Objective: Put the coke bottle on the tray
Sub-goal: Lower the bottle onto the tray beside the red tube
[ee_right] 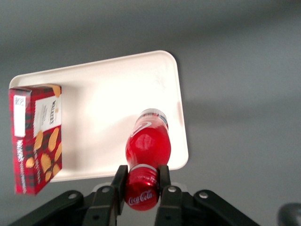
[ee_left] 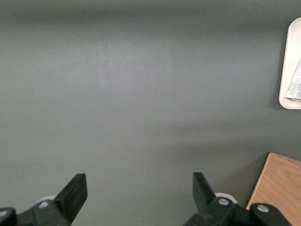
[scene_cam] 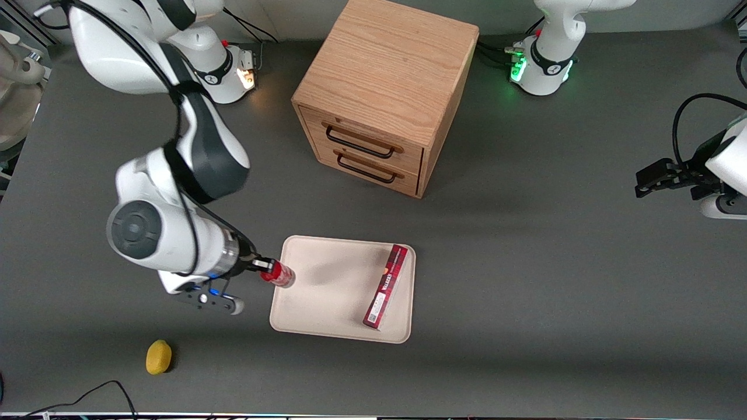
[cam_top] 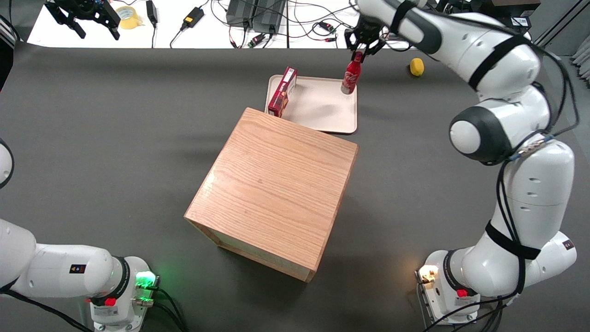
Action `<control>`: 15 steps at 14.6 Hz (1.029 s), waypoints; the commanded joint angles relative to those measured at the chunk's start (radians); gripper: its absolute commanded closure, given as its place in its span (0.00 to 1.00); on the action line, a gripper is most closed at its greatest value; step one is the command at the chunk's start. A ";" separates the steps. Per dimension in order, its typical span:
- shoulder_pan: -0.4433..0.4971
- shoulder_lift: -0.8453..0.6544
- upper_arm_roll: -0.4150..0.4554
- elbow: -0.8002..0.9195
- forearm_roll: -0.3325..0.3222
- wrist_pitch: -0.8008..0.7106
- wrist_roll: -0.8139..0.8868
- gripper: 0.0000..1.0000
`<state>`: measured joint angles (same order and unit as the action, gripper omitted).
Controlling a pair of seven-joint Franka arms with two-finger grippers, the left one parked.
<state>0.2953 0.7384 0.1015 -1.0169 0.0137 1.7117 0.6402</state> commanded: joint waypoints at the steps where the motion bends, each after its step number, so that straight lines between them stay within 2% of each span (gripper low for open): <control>1: 0.016 0.056 -0.022 0.060 -0.027 0.019 0.021 1.00; 3: 0.019 0.087 -0.031 0.060 -0.050 0.069 0.026 1.00; 10: 0.018 0.141 -0.040 0.055 -0.057 0.155 0.029 1.00; 11: 0.018 0.142 -0.040 0.055 -0.057 0.155 0.029 0.86; 12: 0.018 0.142 -0.040 0.054 -0.058 0.155 0.030 0.60; 13: 0.018 0.142 -0.040 0.051 -0.058 0.155 0.030 0.44; 14: 0.018 0.141 -0.040 0.049 -0.058 0.155 0.029 0.05; 15: 0.016 0.137 -0.040 0.049 -0.061 0.155 0.029 0.00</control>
<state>0.3024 0.8674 0.0692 -1.0010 -0.0253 1.8692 0.6422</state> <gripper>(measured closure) 0.498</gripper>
